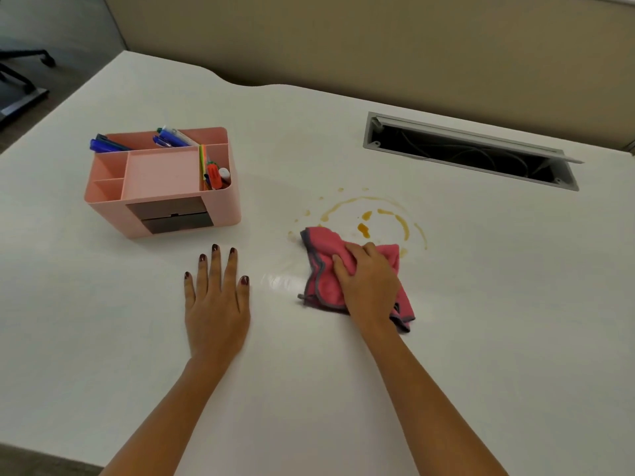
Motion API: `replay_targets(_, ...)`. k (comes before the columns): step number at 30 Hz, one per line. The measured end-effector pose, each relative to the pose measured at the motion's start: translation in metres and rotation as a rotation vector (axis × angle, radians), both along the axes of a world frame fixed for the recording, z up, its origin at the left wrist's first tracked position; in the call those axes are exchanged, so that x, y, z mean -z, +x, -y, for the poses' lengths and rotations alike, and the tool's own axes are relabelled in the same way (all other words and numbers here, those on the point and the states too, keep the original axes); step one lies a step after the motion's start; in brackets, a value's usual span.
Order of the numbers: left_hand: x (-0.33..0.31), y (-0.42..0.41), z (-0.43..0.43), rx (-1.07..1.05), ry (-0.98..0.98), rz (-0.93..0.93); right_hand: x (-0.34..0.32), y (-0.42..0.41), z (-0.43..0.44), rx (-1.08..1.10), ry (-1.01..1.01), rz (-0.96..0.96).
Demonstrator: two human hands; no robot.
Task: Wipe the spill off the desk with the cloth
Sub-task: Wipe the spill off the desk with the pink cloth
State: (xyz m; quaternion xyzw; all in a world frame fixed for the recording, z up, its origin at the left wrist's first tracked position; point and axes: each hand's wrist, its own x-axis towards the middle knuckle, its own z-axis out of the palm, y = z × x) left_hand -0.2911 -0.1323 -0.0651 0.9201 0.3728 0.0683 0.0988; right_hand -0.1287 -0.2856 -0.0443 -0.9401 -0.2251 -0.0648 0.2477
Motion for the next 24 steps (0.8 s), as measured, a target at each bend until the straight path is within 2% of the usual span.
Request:
replay_targets(2,0.000,0.000,0.000,0.001,0.009,-0.011,-0.002,0.004,-0.017,-0.002,-0.003,-0.013)
replay_targets(8,-0.003,0.001,0.001,-0.001,0.010,-0.021,0.000,-0.016,-0.023,-0.306,0.006,-0.006)
replay_targets(11,-0.002,0.001,0.000,0.007,0.011,-0.041,0.007,-0.013,0.001,-0.253,0.015,0.045)
replay_targets(14,-0.002,0.001,0.000,0.004,0.001,-0.046,0.006,0.005,0.006,-0.102,0.012,0.011)
replay_targets(17,-0.002,0.001,0.000,0.003,0.001,-0.047,0.001,0.025,-0.015,-0.039,0.013,-0.030)
replay_targets(20,-0.003,0.001,0.000,0.002,0.004,-0.044,-0.004,0.028,-0.045,-0.072,0.003,-0.050)
replay_targets(24,-0.002,0.000,0.000,0.001,0.022,-0.051,0.000,-0.001,-0.070,-0.226,-0.011,-0.017)
